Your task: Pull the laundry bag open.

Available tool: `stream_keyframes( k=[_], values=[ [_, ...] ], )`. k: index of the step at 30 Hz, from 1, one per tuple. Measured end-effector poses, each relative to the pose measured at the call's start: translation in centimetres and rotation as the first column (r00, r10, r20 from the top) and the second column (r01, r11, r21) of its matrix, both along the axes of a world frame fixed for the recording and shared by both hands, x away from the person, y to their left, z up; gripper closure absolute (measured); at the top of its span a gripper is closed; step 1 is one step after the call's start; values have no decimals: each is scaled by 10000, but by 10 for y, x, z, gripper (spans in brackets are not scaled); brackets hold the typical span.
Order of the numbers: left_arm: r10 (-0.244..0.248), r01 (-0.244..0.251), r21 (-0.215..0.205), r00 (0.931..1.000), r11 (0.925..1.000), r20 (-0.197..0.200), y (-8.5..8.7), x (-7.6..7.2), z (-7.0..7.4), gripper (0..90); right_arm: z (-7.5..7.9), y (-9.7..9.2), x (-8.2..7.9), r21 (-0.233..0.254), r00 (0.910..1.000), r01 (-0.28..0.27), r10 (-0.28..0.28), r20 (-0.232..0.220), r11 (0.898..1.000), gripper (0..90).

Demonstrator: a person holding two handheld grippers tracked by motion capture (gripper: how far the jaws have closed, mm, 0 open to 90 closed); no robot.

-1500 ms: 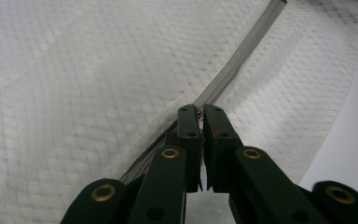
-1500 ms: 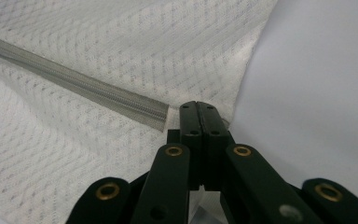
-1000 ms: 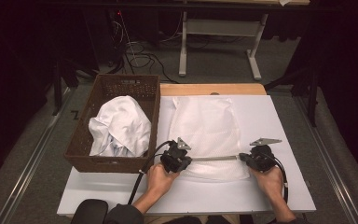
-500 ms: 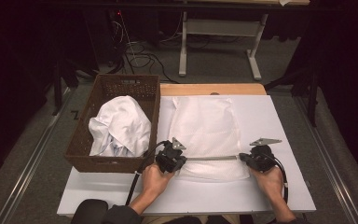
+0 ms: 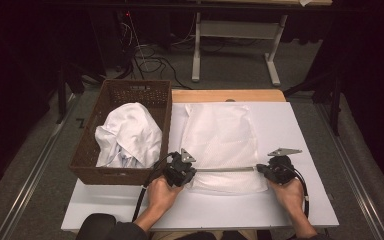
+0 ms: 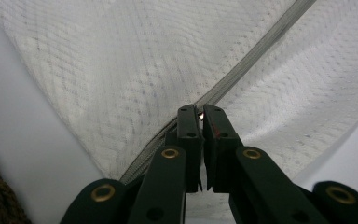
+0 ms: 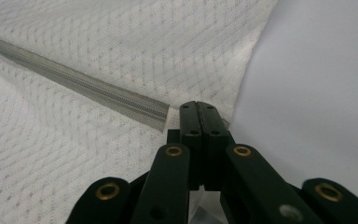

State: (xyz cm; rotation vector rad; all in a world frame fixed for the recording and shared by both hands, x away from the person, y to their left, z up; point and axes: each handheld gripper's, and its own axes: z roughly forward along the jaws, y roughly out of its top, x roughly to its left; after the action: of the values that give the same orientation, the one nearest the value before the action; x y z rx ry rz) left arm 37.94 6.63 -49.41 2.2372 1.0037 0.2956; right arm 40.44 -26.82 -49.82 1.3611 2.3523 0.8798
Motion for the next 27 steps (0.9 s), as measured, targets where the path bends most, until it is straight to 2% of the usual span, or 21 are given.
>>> stream_keyframes(
  k=[7, 10, 16, 22, 27],
  values=[
    [208, -209, 219, 9998, 9995, 41, 4, -5, -2, 857, 0, 0, 0, -18, 10000, -5, 5, 25, 10000, 900],
    [411, -412, -69, 9991, 9991, -26, 6, -11, -4, 856, 0, 1, 0, -45, 10000, 13, -12, 41, 10000, 900],
    [580, -583, 165, 9982, 9982, 178, 9, -16, -5, 856, 0, 2, -1, -145, 9999, 37, -35, 141, 9999, 900],
    [734, -735, 189, 9973, 9971, 85, 12, -15, -6, 856, 0, 2, -1, -72, 9999, 91, -91, 76, 9999, 900],
    [719, -727, 565, 9973, 9958, 175, 12, -14, -9, 855, 0, 1, -1, -99, 9999, 60, -59, 148, 9999, 900]
  ],
)
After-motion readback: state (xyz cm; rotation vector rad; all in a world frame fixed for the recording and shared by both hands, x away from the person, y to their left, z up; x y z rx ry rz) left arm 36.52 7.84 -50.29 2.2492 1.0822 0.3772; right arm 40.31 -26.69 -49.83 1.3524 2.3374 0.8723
